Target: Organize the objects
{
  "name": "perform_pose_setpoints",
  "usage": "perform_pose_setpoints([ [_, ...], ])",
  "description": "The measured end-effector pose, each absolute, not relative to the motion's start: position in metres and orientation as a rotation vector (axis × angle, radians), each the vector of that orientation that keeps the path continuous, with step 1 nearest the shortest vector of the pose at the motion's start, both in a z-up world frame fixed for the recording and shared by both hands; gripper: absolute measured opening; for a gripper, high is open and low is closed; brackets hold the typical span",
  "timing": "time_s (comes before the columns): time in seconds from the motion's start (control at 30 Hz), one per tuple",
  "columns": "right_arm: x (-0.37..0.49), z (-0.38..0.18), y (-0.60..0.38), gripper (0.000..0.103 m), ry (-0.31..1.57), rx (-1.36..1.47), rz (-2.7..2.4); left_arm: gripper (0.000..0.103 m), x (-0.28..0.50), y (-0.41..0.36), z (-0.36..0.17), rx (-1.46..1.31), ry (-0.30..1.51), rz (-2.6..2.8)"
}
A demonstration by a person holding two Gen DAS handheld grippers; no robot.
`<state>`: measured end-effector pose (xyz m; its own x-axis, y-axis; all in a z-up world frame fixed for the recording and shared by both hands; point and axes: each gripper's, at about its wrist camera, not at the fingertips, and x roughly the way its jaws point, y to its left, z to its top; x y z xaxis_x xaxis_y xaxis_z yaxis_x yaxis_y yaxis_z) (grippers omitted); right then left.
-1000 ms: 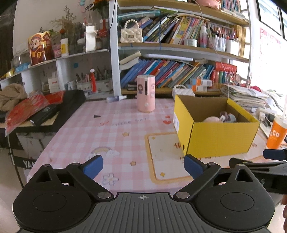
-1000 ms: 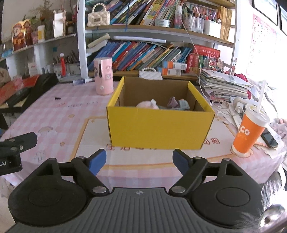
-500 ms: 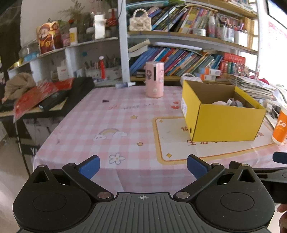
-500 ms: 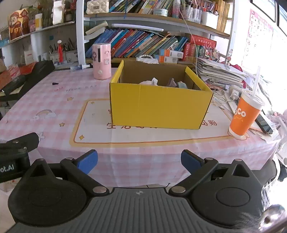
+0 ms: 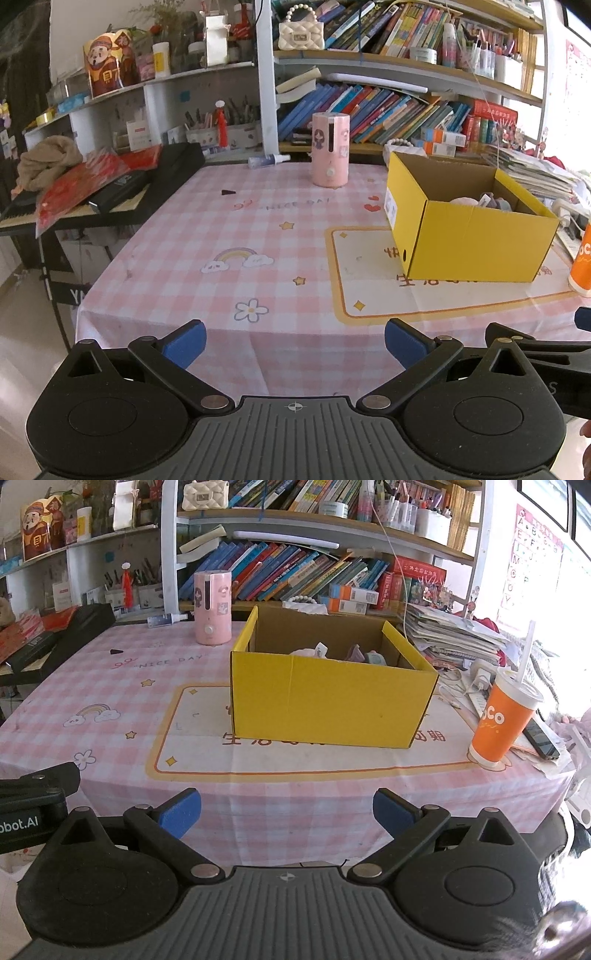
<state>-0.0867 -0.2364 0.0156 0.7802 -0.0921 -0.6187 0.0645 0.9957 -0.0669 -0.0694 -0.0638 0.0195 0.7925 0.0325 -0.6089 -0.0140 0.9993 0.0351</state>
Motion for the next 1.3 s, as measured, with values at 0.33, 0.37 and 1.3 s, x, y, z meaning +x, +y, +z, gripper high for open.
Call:
perform_pose_setpoints([
  [0.33, -0.091, 0.018, -0.238, 0.100, 0.669, -0.033, -0.102, 0.103, -0.072, -0.065, 0.019, 0.015, 0.666, 0.023],
  [0.37, -0.092, 0.017, -0.238, 0.100, 0.669, -0.033, -0.102, 0.103, -0.073, -0.065, 0.019, 0.015, 0.665, 0.023],
  [1.3, -0.082, 0.013, -0.235, 0.100, 0.685, -0.026, -0.104, 0.103, -0.066, -0.065, 0.020, 0.049, 0.665, 0.031],
])
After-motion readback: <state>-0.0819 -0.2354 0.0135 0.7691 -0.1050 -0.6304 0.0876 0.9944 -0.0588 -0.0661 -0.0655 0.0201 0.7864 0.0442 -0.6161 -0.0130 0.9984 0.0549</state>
